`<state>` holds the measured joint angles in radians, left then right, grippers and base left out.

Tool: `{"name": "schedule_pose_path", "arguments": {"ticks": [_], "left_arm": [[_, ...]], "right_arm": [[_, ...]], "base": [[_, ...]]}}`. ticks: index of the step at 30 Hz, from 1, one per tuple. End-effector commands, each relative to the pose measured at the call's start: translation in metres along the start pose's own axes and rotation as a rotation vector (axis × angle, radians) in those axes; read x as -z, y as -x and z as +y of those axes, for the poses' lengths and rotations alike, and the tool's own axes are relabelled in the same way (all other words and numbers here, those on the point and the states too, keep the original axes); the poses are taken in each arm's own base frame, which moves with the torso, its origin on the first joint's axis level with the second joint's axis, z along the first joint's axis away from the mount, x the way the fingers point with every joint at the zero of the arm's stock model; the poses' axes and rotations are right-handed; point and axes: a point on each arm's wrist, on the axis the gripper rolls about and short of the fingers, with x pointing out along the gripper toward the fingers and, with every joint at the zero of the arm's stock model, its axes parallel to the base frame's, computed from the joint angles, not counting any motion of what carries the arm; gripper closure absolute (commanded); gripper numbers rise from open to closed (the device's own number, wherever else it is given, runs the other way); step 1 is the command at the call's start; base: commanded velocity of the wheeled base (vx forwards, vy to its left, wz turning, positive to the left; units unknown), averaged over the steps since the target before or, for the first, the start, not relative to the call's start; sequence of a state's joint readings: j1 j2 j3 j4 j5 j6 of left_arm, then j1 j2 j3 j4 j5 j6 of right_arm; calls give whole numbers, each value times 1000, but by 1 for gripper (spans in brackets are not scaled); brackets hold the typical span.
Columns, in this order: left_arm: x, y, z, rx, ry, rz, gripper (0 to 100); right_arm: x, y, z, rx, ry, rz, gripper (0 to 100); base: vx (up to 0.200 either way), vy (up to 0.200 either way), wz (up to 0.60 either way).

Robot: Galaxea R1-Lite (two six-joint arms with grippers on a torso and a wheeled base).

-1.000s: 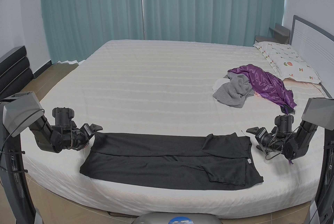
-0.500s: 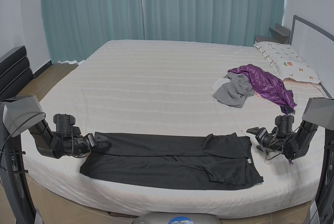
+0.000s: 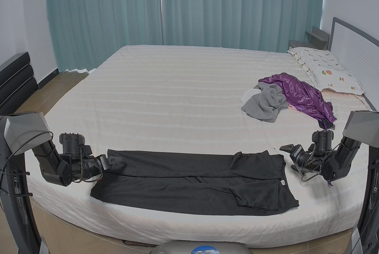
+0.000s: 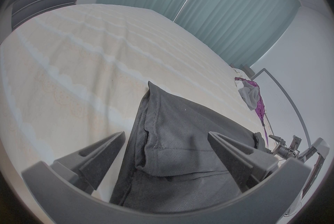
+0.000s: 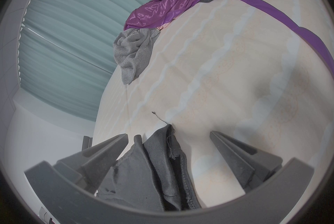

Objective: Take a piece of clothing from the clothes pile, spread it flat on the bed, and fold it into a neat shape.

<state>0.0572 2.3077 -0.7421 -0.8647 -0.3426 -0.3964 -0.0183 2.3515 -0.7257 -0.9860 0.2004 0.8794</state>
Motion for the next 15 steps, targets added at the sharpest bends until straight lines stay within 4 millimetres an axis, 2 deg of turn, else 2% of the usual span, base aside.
{"name": "schedule_pose_path", "arguments": {"ticks": [1, 9, 15], "left_arm": [[4, 0, 2, -9, 2, 9, 0], [14, -4, 7, -26, -41, 45, 0], [14, -4, 5, -23, -38, 46, 0]], "right_arm": [[0, 0, 0, 0, 0, 0, 0], [0, 0, 0, 0, 0, 0, 0], [0, 0, 0, 0, 0, 0, 0]], "base": [[0, 0, 0], [0, 0, 0], [0, 0, 0]]}}
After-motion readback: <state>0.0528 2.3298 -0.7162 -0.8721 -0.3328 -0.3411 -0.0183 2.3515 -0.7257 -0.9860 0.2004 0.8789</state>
